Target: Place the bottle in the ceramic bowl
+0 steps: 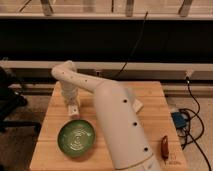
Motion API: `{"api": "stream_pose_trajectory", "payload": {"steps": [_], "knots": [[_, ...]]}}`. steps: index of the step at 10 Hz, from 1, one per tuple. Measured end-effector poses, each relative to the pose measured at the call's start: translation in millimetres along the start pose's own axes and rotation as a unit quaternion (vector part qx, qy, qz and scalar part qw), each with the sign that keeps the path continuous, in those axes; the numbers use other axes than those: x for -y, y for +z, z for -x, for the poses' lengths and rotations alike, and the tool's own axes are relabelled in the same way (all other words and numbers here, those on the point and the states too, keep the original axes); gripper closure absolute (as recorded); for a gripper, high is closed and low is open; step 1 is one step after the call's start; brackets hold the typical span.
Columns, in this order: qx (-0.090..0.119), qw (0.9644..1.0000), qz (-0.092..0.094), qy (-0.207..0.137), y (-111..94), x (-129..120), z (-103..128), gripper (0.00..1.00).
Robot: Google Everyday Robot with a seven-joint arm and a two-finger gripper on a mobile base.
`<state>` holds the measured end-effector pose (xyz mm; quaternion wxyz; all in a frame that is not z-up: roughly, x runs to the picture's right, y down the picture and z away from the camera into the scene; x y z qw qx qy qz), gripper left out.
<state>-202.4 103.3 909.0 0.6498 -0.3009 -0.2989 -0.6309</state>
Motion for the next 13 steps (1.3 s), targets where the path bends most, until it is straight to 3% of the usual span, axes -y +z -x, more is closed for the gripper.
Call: {"api": "stream_pose_trajectory", "payload": {"steps": [2,7,13], "knots": [[-0.007,1.0,0.0,-0.002,-12,3,-6,1.0],[-0.025,0.9996,-0.003,-0.01,-67,11,-13,1.0],[-0.046,0.9984,-0.032,0.004,-126,-5,2,1.0]]}}
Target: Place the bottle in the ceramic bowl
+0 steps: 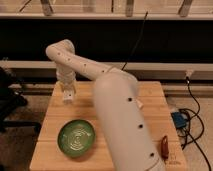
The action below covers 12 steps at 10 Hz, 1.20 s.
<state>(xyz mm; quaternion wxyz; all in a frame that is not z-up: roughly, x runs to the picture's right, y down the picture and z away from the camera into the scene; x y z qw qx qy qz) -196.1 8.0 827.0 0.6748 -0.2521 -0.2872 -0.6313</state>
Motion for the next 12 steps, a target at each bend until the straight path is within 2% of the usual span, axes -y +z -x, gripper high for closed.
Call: {"api": "stream_pose_trajectory", "payload": {"steps": [3,6,10,12], "knots": [[-0.003,0.9998,-0.008,0.015,-14,-26,26,1.0],[-0.001,0.9997,-0.013,0.019,-19,-40,64,1.0],[0.005,0.9998,-0.016,0.01,-28,-58,138,1.0],[0.008,0.9998,-0.018,0.009,-30,-67,160,1.0]]}}
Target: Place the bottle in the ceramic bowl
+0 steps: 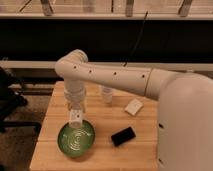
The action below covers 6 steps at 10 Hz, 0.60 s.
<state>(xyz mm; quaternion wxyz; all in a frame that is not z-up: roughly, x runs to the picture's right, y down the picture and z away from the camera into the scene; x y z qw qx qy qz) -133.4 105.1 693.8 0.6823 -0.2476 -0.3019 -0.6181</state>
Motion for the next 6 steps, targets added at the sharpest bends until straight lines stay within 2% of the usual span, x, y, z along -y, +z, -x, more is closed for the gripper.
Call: {"api": "stream_pose_trajectory", "payload": {"steps": [3,6], "knots": [[0.01,1.0,-0.001,0.0,8,-12,27,1.0],[0.025,0.9997,0.001,-0.002,38,-16,38,1.0]]}}
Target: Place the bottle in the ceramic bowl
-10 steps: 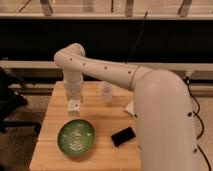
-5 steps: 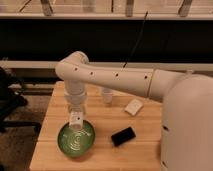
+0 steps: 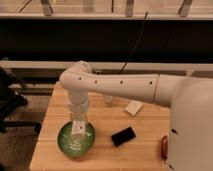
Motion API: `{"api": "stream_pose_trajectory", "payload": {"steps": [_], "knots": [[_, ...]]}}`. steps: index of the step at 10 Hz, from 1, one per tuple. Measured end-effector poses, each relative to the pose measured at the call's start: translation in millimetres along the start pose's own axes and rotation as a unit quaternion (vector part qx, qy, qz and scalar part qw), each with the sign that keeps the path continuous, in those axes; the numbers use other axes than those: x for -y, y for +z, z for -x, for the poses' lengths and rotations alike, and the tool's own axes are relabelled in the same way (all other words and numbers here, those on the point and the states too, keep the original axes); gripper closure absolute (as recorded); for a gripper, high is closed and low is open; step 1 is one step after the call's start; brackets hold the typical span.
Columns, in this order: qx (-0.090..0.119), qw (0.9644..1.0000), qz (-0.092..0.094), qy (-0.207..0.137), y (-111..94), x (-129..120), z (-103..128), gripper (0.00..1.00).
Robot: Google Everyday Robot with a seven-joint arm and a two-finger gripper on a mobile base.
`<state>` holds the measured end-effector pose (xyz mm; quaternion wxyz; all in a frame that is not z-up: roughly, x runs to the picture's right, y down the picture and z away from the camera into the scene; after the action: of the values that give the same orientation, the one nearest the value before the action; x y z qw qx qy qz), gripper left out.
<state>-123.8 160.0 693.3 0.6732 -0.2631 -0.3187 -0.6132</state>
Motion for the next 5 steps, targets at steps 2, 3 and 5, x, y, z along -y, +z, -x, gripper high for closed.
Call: {"api": "stream_pose_trajectory", "payload": {"steps": [2,3,5], "knots": [[0.003,1.0,0.002,-0.001,17,1,4,1.0],[0.003,1.0,0.003,-0.002,24,2,7,1.0],[0.002,1.0,0.008,-0.004,35,2,14,1.0]]}}
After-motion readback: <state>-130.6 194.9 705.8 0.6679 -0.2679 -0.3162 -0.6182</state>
